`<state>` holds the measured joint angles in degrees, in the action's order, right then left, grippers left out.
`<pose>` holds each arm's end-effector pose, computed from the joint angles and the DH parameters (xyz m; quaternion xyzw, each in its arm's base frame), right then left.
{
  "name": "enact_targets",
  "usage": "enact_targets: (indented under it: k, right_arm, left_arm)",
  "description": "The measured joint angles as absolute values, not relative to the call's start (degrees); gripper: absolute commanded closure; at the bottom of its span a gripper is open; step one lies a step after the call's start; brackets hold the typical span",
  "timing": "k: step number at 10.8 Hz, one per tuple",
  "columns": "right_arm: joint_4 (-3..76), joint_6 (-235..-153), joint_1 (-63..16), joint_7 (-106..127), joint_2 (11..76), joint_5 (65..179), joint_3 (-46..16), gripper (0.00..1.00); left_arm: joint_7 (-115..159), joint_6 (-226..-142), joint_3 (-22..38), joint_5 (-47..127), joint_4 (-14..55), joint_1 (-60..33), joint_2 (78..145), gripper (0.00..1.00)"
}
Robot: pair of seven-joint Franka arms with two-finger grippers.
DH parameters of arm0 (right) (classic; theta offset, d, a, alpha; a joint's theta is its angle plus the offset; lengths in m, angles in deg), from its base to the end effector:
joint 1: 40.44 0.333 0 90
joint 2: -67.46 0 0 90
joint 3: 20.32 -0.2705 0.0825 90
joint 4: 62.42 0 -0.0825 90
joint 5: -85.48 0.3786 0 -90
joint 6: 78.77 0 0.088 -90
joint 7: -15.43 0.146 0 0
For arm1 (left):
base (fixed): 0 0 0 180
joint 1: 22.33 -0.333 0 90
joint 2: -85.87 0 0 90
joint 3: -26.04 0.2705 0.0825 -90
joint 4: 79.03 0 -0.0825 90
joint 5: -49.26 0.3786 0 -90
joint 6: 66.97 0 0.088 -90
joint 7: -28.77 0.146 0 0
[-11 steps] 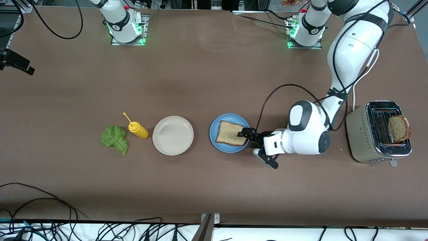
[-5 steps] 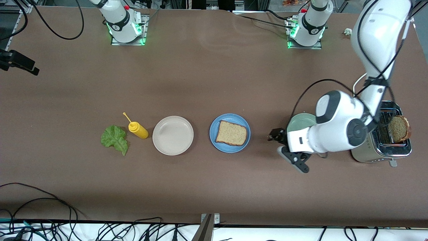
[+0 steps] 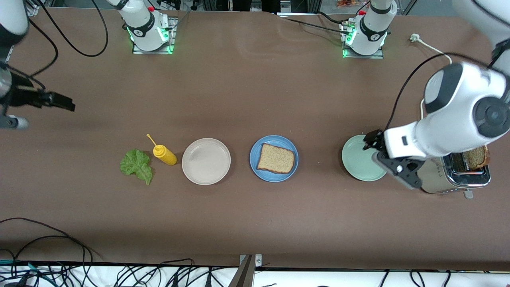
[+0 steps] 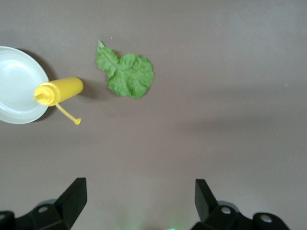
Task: Make sandwich in blue plate with both arms
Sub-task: 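Raise the left gripper while the right gripper reaches the lettuce, then grasp the green lettuce leaf with the right gripper and lift it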
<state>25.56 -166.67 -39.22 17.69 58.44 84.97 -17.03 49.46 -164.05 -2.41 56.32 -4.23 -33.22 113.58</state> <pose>0.5731 -0.0204 0.4650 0.9961 -0.0375 -0.0792 0.0091 0.6441 -0.1343 0.4079 0.9477 -0.3145 -0.0180 0.0517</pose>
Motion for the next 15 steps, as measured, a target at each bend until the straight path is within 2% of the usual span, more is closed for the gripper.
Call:
enact_targets:
  k: [5, 8, 10, 13, 15]
  right_arm:
    - [25.9, -180.2, -39.3, 16.5, 44.7, 87.3, -16.9, 0.0]
    - [26.5, -192.5, -38.8, 16.5, 34.5, 88.8, -17.0, 0.0]
    - [27.2, -199.0, -38.5, 16.5, 30.1, 88.9, -17.9, 0.0]
    - [27.4, -203.8, -38.3, 16.4, 27.2, 89.5, -18.8, 0.0]
    - [27.4, -204.3, -38.3, 16.4, 26.7, 89.8, -19.3, 0.0]
  left_arm:
    - [47.8, -149.4, -2.3, 57.4, -4.2, -34.3, 99.7, 0.0]
    - [43.0, -148.1, -1.7, 57.4, -3.4, -34.3, 99.2, 0.0]
    - [33.1, -148.2, -1.5, 57.4, -2.8, -34.3, 100.0, 0.0]
    - [29.1, -148.2, -0.6, 57.4, -2.9, -34.1, 99.7, 0.0]
    - [28.8, -148.2, 6.0, 57.3, -2.9, -29.9, 97.9, 0.0]
